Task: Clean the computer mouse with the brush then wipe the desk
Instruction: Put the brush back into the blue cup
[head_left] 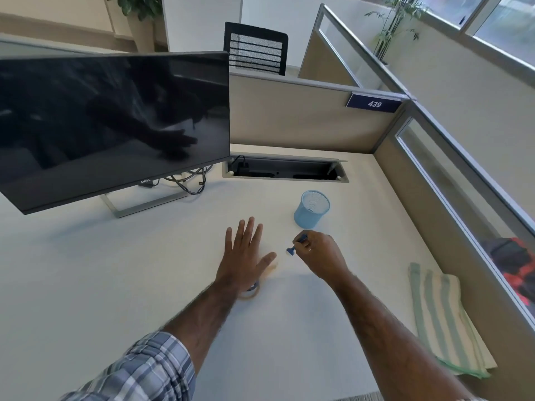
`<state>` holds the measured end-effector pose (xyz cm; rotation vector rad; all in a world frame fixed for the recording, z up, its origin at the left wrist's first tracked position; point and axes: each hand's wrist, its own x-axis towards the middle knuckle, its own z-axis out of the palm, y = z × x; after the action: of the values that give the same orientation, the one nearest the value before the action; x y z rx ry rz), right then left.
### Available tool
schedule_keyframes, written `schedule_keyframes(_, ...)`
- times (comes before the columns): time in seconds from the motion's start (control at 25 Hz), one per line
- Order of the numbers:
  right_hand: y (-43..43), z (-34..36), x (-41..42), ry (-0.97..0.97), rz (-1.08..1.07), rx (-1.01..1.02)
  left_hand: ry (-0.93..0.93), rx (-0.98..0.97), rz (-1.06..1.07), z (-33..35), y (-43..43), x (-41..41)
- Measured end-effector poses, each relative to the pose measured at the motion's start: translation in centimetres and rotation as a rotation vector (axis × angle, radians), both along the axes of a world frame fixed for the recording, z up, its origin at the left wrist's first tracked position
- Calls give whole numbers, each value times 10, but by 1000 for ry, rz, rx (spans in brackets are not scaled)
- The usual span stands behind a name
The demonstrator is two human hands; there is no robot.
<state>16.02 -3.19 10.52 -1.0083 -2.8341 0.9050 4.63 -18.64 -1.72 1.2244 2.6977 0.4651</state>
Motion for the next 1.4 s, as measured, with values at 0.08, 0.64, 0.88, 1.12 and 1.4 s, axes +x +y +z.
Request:
schedule_keyframes(0.08, 17, 3, 3, 25, -16, 12, 16, -8, -12, 2, 23, 6)
schedule_keyframes(0.64, 155, 23, -46, 166, -5, 192, 13, -98, 64, -27, 156, 35)
schedule_keyframes(0.88, 186, 8, -83, 178, 57, 244, 4, -107, 153, -39, 173, 38)
schedule_keyframes(1.12, 195, -19, -101, 75, 163, 318, 28, -146, 172, -39, 174, 39)
schedule_keyframes(1.4, 196, -40, -109, 44, 243, 322, 45, -161, 173, -42, 174, 38)
